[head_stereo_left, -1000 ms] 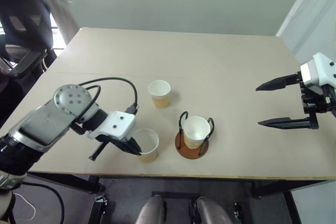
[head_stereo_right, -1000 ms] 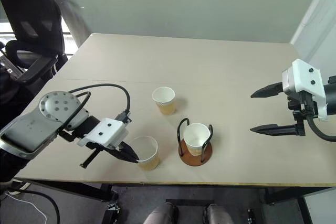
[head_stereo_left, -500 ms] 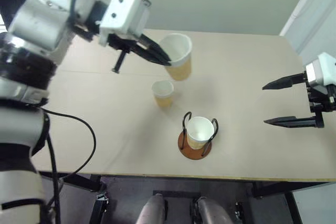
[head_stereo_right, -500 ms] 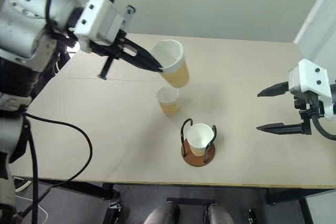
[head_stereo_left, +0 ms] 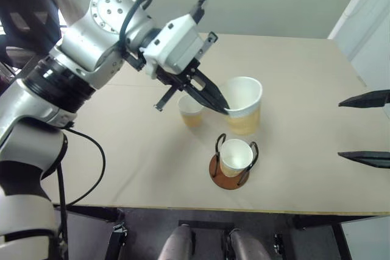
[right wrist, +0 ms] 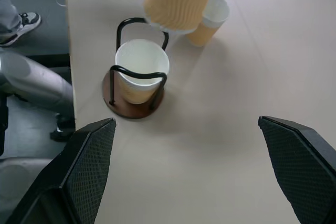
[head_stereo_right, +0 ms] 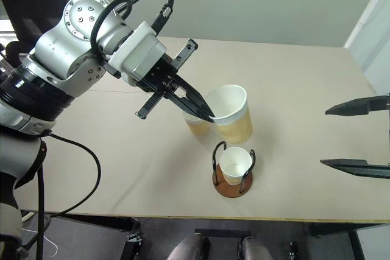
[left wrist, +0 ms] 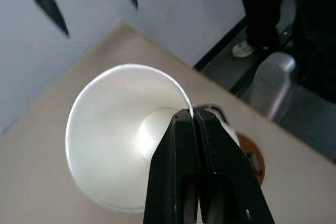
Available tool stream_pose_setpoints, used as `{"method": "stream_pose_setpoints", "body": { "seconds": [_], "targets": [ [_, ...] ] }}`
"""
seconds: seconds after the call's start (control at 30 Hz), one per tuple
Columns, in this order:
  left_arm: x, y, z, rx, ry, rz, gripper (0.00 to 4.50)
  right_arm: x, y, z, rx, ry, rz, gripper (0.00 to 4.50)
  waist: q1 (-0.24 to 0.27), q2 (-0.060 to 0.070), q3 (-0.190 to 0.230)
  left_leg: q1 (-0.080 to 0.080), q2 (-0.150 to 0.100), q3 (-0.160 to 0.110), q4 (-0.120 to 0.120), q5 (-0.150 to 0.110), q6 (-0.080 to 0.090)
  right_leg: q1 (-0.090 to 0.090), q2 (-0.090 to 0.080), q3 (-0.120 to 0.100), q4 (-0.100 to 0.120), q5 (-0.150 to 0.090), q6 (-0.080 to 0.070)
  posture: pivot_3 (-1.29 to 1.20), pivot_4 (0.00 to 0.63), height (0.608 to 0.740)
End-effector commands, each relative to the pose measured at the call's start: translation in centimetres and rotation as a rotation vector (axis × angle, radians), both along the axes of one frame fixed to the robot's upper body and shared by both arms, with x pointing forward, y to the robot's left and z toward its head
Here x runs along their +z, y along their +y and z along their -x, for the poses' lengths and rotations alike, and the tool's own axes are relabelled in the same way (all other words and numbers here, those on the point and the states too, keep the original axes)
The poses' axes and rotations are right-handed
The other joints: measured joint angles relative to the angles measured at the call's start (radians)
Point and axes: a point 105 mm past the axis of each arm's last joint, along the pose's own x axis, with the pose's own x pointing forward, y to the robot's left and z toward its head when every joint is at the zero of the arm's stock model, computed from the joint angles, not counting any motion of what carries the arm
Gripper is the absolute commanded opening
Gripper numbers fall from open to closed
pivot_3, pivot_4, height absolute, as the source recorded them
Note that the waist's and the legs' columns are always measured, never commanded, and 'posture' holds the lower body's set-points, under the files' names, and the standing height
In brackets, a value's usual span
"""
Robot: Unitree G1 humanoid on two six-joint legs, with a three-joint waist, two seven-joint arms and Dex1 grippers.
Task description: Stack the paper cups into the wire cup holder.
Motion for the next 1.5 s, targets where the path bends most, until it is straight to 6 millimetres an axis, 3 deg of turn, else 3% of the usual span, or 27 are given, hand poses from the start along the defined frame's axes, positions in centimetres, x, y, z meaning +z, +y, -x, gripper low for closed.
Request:
{"method": "stream_pose_setpoints", "body": {
  "seconds": [0.03, 0.13, 0.23, 0.8, 1.43, 1.5],
  "targets": [
    [-0.5, -0.5, 0.6, -0.077, -0.035, -0.041, 0.03, 0.8, 0.1, 0.3, -0.016, -0.056, 0.008, 4.50, 0.001, 0.000, 0.000, 0.000, 0.000, 0.000, 0.002, 0.000, 0.000, 0.000, 0.000, 0.000, 0.002, 0.000, 0.000, 0.00, 0.150, 0.740],
    [-2.7, -0.8, -0.2, -0.077, -0.074, -0.125, 0.03, 0.8, 0.1, 0.2, -0.018, -0.060, 0.006, 4.50, 0.000, 0.001, 0.001, 0.004, 0.000, 0.000, 0.005, 0.000, 0.001, 0.003, 0.000, 0.000, 0.004, 0.000, 0.000, 0.00, 0.150, 0.740],
    [-3.4, -0.8, -0.6, -0.073, -0.081, -0.155, 0.03, 0.8, 0.1, 0.3, -0.018, -0.062, 0.004, 4.50, -0.001, 0.001, 0.001, 0.006, 0.000, 0.000, 0.009, 0.000, 0.001, 0.006, 0.000, 0.000, 0.005, 0.000, 0.000, 0.00, 0.150, 0.740],
    [-5.5, -0.5, -1.8, -0.064, -0.089, -0.201, 0.03, 0.1, 0.1, -0.3, -0.039, -0.059, 0.003, 4.50, -0.003, 0.002, 0.001, 0.005, -0.001, 0.000, 0.011, -0.003, 0.004, 0.007, 0.000, 0.000, 0.005, -0.001, 0.002, 0.00, 0.150, 0.740],
    [-5.9, -1.4, -2.7, -0.055, -0.094, -0.171, 0.03, -0.2, 0.4, -0.3, -0.044, -0.057, 0.004, 4.50, -0.001, 0.002, 0.001, 0.005, -0.001, 0.000, 0.012, -0.003, 0.004, 0.008, 0.000, 0.000, 0.004, -0.001, 0.003, 0.00, 0.150, 0.740],
    [-5.8, -1.5, -2.7, -0.053, -0.091, -0.164, 0.61, -0.2, 0.4, -0.3, -0.044, -0.056, 0.005, 4.50, -0.001, 0.002, 0.001, 0.005, -0.001, 0.000, 0.012, -0.003, 0.004, 0.008, 0.000, 0.000, 0.004, -0.001, 0.003, 0.00, 0.150, 0.740]
  ]
}}
